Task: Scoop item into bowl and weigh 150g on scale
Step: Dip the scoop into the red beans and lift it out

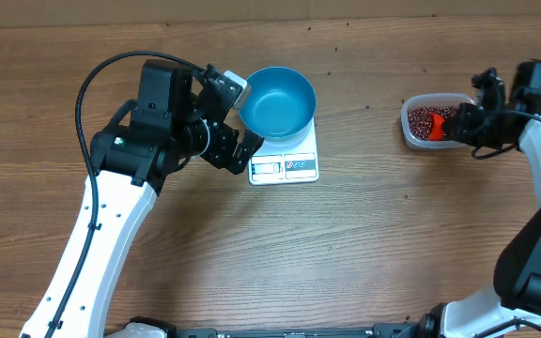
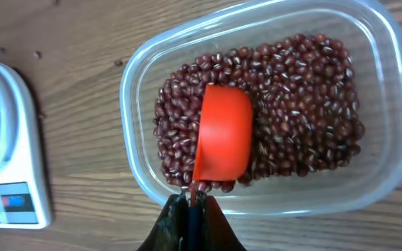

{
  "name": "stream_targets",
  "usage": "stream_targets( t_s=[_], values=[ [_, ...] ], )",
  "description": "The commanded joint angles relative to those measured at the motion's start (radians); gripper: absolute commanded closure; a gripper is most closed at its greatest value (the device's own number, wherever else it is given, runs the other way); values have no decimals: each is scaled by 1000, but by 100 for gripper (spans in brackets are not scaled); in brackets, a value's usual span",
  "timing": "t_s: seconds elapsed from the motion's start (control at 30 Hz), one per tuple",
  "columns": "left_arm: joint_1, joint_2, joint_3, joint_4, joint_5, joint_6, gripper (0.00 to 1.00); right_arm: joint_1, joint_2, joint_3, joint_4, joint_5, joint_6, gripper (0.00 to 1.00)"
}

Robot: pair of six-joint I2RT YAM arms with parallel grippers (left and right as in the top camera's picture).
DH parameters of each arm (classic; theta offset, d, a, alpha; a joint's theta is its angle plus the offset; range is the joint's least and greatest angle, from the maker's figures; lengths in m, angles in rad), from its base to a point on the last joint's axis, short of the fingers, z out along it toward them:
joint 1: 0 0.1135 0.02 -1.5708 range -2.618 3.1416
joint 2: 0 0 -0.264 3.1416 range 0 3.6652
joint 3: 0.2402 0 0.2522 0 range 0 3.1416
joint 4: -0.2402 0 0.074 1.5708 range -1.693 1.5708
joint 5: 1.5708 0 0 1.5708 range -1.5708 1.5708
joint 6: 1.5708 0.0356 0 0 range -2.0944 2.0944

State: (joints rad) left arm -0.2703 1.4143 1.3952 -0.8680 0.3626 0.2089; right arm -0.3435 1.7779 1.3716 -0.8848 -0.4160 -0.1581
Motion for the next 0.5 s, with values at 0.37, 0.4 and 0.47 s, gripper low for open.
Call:
stream_targets(
  t_s=[0.37,0.4,0.47],
  values=[
    [2,-7,23,5,-7,-15,0,-246,9,15,2,-411,56,96],
    [3,-7,23,5,-7,-14,0,-261,9,15,0,-435,56,96],
    [3,-7,23,5,-7,-14,0,-286,9,15,-3,-482,56,96]
  ],
)
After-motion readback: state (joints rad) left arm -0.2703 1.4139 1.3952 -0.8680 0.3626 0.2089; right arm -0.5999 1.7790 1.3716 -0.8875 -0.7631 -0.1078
